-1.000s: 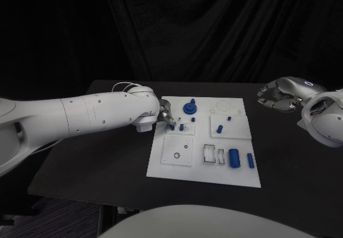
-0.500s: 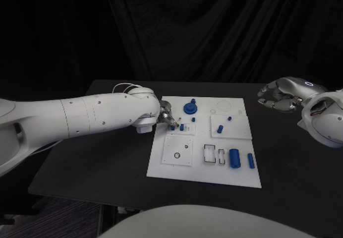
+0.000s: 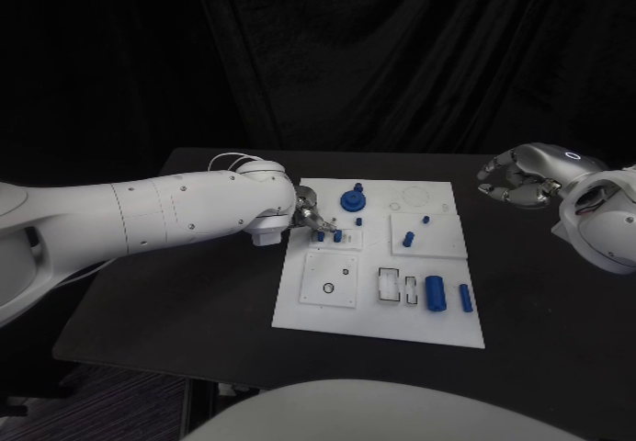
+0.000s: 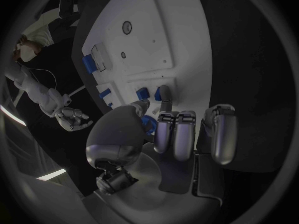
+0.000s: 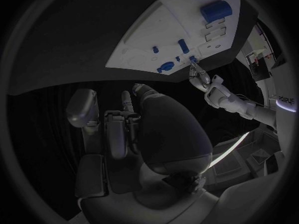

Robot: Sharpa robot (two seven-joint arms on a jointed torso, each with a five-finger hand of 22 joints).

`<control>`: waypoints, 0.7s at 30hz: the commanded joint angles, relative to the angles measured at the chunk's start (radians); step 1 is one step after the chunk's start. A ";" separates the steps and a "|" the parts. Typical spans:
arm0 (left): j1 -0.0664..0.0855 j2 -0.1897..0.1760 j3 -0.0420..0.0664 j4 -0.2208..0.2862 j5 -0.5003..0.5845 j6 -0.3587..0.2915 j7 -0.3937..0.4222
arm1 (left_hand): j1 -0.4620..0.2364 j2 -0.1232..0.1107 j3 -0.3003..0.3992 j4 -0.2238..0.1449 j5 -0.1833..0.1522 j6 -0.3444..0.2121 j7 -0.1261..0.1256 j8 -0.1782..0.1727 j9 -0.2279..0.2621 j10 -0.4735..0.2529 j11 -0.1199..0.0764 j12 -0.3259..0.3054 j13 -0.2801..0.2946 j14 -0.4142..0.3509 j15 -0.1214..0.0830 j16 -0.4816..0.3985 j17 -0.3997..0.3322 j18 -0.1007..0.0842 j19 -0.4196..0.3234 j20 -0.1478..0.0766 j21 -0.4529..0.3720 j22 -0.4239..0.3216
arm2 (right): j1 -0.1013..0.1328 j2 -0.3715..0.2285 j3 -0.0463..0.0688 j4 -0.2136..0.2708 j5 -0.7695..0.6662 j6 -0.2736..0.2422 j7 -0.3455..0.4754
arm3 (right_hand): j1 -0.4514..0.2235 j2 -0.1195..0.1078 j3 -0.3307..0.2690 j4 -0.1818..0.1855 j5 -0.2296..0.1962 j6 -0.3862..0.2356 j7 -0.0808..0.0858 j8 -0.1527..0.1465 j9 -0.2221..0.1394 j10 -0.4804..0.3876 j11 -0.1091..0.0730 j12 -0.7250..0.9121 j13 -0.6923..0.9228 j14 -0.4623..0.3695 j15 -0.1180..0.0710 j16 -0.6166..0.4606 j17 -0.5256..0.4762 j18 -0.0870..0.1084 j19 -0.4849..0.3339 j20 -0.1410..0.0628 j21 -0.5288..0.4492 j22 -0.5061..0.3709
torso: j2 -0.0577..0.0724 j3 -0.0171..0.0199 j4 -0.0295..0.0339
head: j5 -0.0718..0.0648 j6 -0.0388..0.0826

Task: Assemble the parts on the task board

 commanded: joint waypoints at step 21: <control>-0.018 -0.063 -0.014 0.040 -0.094 -0.341 0.254 | -0.106 0.217 -0.268 0.010 0.176 -0.074 -0.015 0.263 0.183 0.106 -0.011 0.003 0.263 0.104 -0.008 0.003 0.264 0.013 0.019 -0.006 0.014 0.218 | -0.002 -0.008 0.001 0.008 -0.003 -0.012 -0.012 | -0.001 -0.007 0.006 -0.002 0.005 -0.006 0.002 -0.002 -0.001 0.098 0.005 -0.001 0.260 0.092 0.006 -0.008 0.237 0.013 -0.008 -0.002 -0.006 0.128 | 0.000 -0.0001 -0.0007 | -0.007 0.000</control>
